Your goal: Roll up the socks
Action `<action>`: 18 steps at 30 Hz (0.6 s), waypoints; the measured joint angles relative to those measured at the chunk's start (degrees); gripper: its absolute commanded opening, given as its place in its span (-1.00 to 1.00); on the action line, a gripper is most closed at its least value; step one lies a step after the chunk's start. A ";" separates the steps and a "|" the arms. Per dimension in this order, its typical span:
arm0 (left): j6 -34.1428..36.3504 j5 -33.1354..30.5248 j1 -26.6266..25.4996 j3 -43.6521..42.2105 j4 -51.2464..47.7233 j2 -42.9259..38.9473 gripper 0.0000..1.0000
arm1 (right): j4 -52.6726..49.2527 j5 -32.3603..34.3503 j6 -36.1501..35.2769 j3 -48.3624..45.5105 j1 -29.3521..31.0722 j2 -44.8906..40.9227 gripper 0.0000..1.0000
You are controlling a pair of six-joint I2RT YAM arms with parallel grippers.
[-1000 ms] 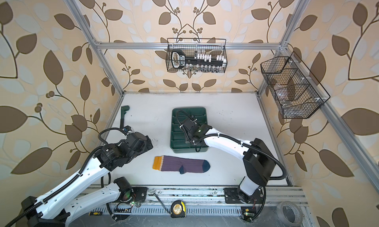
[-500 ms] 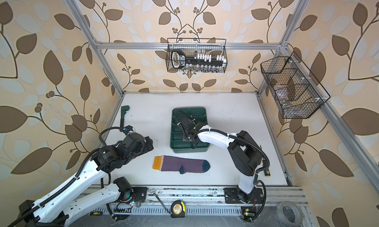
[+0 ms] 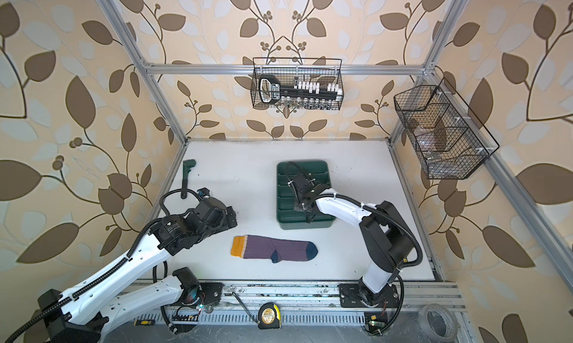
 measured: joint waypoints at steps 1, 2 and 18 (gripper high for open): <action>0.15 0.13 0.00 0.07 0.00 0.20 0.98 | -0.39 0.24 -0.74 -1.53 -1.90 -1.51 -1.00; 0.28 0.31 0.00 0.15 0.04 0.37 0.98 | -0.68 0.35 -1.53 -3.21 -3.96 -3.21 -1.00; 0.61 3.85 0.00 2.78 -0.31 4.59 0.98 | -0.68 -1.49 -12.24 -16.94 -16.22 -18.62 -1.00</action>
